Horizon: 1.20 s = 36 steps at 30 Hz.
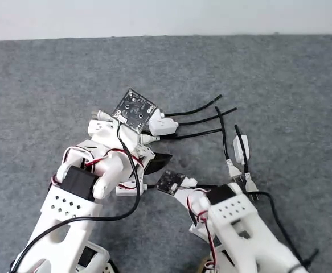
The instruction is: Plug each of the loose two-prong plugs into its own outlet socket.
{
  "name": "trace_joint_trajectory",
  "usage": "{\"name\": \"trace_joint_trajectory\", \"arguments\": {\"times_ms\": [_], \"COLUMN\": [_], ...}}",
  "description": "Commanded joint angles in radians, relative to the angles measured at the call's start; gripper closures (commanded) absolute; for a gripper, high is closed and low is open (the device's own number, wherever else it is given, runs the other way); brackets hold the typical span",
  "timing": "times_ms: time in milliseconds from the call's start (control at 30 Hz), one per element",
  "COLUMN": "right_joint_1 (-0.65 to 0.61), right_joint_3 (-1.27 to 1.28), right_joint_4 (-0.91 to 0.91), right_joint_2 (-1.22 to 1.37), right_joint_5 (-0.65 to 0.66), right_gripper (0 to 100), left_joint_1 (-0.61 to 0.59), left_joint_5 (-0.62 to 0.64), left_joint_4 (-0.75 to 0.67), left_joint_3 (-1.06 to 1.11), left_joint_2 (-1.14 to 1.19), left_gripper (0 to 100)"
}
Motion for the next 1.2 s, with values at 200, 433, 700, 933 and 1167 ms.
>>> {"name": "trace_joint_trajectory", "arguments": {"times_ms": [200,433,700,933,1167], "right_joint_1": [0.01,0.01,0.01,0.01,0.01], "right_joint_3": [-0.133,-0.143,-0.172,-0.334,-0.367], "right_joint_4": [-0.025,-0.093,-0.082,0.074,0.087], "right_joint_2": [0.317,0.294,0.042,-0.294,-0.487], "right_joint_5": [0.015,0.011,0.008,0.008,0.002], "right_gripper": [98.0,99.0,99.0,99.0,99.0], "left_joint_1": [-0.003,-0.003,-0.003,0.003,0.008], "left_joint_5": [-0.011,-0.011,-0.011,-0.009,-0.008], "left_joint_4": [-0.029,-0.031,-0.035,-0.035,-0.035], "left_joint_3": [0.01,0.012,0.021,0.021,0.021], "left_joint_2": [-0.017,-0.017,-0.017,-0.017,-0.017], "left_gripper": [65,65,65,65,65]}}
